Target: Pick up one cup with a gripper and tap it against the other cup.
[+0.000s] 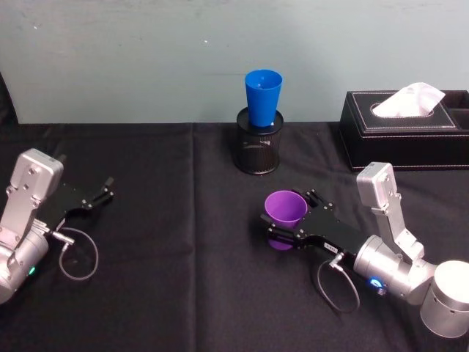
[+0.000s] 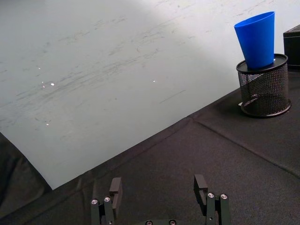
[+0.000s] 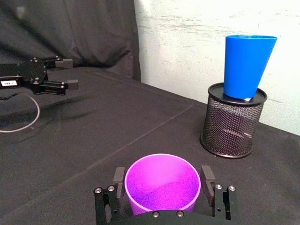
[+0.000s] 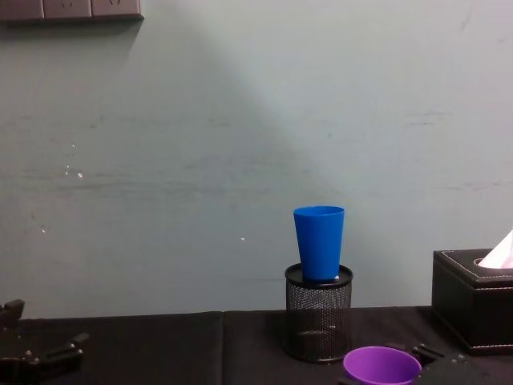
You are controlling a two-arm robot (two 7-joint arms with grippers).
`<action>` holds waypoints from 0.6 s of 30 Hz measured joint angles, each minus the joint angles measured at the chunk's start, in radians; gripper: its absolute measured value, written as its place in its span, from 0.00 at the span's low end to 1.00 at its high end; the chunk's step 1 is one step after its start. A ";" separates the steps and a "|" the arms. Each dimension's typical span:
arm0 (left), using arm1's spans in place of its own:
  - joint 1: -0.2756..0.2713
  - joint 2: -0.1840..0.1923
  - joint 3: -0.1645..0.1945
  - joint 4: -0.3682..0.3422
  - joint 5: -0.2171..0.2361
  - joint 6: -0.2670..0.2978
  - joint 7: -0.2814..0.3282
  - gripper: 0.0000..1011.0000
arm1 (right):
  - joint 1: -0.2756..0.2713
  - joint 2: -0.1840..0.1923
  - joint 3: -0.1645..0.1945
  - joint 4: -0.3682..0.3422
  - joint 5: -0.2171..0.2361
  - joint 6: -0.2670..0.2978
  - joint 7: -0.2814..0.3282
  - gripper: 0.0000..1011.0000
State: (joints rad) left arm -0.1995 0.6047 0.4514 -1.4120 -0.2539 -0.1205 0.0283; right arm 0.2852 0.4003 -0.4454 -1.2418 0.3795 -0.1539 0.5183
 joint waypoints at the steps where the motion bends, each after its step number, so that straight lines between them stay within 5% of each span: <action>1: 0.000 0.000 0.000 0.000 0.000 0.000 0.000 0.99 | 0.000 -0.002 0.001 0.001 -0.001 0.000 0.001 0.99; 18: 0.000 0.000 0.000 0.000 0.000 0.000 0.000 0.99 | -0.022 -0.020 0.028 -0.004 -0.022 0.000 0.013 0.99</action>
State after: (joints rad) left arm -0.1995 0.6047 0.4514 -1.4120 -0.2539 -0.1205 0.0283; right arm 0.2632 0.3805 -0.4170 -1.2458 0.3576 -0.1541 0.5315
